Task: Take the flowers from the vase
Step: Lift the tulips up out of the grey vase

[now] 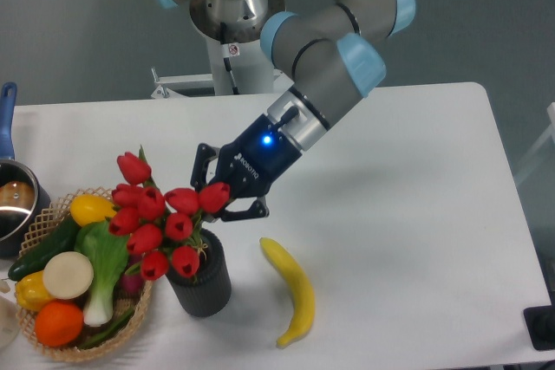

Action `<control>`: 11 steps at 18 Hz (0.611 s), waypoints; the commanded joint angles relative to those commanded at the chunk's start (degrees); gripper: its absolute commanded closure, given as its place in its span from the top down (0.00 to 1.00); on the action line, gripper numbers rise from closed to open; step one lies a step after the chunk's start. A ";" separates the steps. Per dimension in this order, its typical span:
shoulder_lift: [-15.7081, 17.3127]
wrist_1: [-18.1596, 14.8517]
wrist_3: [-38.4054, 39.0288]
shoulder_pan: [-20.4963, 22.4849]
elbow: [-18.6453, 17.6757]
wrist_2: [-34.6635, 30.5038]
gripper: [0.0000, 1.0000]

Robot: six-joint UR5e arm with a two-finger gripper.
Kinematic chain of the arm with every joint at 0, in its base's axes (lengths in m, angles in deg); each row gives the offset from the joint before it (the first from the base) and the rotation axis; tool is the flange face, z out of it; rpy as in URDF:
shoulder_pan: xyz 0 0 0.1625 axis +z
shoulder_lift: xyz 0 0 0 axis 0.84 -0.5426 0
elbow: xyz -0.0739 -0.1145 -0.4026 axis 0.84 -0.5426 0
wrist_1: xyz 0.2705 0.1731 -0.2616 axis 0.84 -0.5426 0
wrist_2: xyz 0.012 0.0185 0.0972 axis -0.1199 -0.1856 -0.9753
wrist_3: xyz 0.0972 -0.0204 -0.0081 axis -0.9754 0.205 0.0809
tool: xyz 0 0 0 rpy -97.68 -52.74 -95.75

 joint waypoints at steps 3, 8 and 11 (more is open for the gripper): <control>-0.09 -0.09 5.70 0.53 4.04 1.67 0.00; -0.61 -0.09 12.40 1.14 9.06 3.52 0.00; -0.70 -0.18 13.81 2.45 9.94 4.58 0.00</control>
